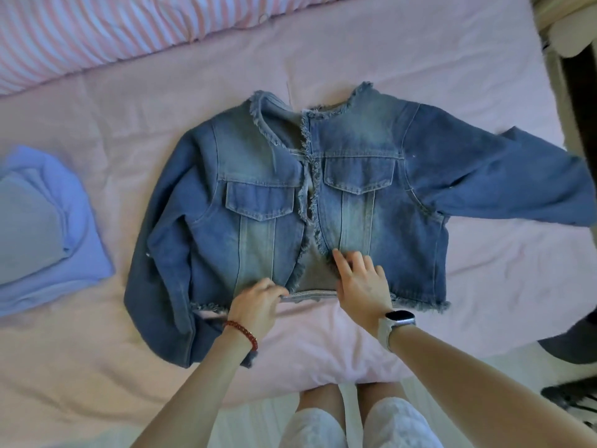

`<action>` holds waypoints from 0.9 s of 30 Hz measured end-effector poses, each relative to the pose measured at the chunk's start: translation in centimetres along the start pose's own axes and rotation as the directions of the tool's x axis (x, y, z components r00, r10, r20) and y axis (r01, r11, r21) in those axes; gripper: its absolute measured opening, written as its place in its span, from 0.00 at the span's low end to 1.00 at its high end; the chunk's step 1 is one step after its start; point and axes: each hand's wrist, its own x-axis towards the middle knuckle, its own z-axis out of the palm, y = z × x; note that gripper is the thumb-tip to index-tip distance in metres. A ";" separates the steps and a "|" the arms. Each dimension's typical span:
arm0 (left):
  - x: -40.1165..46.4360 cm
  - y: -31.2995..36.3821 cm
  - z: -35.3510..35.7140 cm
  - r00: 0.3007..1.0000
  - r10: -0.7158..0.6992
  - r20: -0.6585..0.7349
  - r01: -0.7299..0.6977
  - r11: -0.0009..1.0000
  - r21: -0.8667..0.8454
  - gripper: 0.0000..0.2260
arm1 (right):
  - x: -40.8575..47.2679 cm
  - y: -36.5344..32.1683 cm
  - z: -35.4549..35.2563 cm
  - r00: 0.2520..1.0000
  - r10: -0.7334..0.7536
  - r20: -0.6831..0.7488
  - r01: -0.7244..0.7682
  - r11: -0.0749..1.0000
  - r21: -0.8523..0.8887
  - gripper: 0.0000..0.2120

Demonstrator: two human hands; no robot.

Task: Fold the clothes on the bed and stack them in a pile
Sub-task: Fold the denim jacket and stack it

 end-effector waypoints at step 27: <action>26.6 -2.0 -20.0 0.950 0.003 -0.313 -0.103 0.948 -0.302 0.08 | 24.5 8.1 -20.2 0.976 0.040 -0.214 0.059 0.898 0.435 0.06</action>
